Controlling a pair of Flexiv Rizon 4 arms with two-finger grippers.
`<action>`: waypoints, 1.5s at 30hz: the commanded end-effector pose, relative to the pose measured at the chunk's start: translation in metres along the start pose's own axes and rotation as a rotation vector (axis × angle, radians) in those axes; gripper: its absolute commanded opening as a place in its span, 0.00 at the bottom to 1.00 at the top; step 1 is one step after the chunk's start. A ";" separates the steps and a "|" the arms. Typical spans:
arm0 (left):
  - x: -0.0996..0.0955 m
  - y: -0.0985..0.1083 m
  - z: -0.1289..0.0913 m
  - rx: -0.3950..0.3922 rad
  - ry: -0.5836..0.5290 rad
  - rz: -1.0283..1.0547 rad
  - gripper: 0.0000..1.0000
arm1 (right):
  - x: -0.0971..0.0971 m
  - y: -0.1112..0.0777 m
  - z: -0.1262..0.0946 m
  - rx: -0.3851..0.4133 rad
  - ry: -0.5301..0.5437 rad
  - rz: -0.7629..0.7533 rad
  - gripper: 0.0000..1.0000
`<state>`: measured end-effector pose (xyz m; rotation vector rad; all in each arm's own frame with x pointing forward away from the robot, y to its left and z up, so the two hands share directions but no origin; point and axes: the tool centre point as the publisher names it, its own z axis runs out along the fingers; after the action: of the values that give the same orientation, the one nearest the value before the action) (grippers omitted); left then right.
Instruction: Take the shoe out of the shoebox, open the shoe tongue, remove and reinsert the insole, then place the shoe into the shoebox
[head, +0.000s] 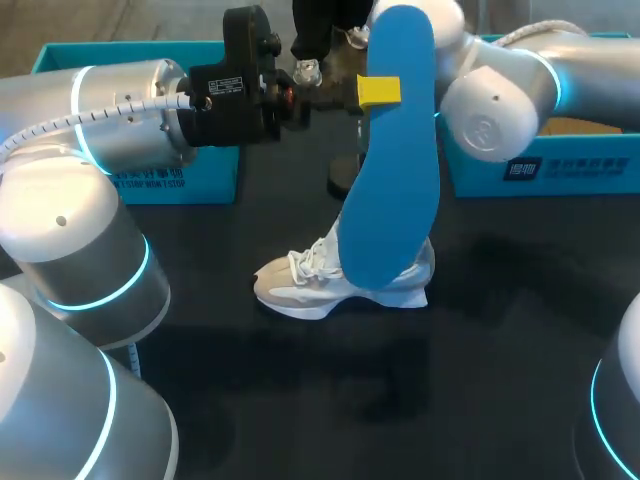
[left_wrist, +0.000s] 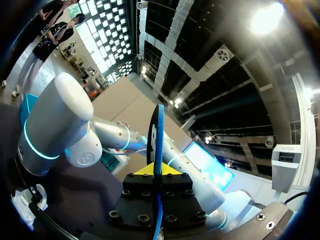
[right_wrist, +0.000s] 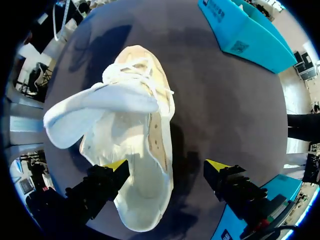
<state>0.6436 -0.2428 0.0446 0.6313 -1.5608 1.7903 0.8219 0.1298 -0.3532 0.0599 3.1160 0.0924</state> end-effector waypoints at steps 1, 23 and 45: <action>0.000 0.002 0.000 0.004 -0.001 0.001 0.00 | -0.001 0.005 0.009 0.010 0.008 0.008 1.00; 0.000 0.002 0.000 0.004 -0.001 0.001 0.00 | 0.010 0.000 0.029 0.017 0.083 0.001 0.00; 0.000 0.002 0.000 0.004 -0.001 0.001 0.00 | 0.021 0.005 -0.025 0.056 0.178 0.764 0.00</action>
<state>0.6436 -0.2427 0.0446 0.6314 -1.5608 1.7904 0.8014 0.1376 -0.3422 0.7235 3.2051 0.0504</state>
